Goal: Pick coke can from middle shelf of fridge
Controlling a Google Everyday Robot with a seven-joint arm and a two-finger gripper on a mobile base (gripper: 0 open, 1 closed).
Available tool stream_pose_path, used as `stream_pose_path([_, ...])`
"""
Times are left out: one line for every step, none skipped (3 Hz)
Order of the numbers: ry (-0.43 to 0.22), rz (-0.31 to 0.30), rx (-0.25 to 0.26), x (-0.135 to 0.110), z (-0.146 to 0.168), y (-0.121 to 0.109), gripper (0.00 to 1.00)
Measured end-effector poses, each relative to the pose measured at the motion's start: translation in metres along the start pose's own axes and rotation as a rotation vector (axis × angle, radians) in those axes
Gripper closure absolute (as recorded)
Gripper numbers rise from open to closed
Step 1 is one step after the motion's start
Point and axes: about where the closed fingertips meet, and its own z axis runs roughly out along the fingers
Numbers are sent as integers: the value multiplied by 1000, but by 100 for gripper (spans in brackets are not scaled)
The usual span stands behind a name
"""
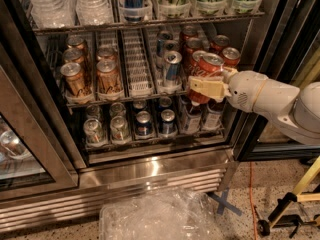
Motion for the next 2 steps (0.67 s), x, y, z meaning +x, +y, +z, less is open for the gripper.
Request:
stream_pose_path([-24, 63, -97, 6, 6, 32, 100])
stream_pose_path([-26, 65, -104, 5, 7, 34, 100])
